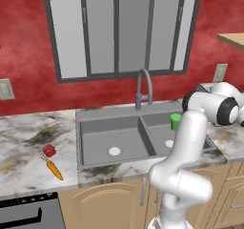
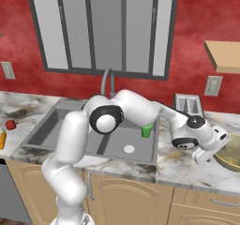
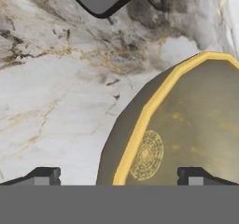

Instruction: Remove the bell pepper and carrot from the sink. Then move the bowl and cup from the counter to the sink for washing.

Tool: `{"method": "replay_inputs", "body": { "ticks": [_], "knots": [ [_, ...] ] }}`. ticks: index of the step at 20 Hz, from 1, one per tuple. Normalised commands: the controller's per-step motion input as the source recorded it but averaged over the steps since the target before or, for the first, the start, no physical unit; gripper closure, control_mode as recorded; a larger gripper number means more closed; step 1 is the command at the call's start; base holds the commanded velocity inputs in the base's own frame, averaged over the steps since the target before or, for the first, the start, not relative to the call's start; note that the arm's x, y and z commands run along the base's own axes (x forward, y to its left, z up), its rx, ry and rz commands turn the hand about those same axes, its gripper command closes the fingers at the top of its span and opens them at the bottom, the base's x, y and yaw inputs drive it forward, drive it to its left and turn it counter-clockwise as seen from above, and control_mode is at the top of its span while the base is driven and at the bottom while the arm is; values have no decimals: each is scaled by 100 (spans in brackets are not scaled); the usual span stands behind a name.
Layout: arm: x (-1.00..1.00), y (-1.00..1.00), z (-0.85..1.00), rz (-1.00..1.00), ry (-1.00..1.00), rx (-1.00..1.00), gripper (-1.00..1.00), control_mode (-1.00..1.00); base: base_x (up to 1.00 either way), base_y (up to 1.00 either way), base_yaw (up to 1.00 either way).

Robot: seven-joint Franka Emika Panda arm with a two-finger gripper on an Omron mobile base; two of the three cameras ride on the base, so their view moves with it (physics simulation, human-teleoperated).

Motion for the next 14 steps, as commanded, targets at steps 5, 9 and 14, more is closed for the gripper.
{"method": "replay_inputs", "body": {
  "ticks": [5, 9, 14],
  "knots": [
    [11, -7, -11, 2, 0, 0, -100, -100, 0, 0, 0],
    [5, -6, -10, 2, 0, 0, 100, -100, 0, 0, 0],
    [0, -8, -6, 1, 0, 0, 100, -100, 0, 0, 0]
  ]
}}
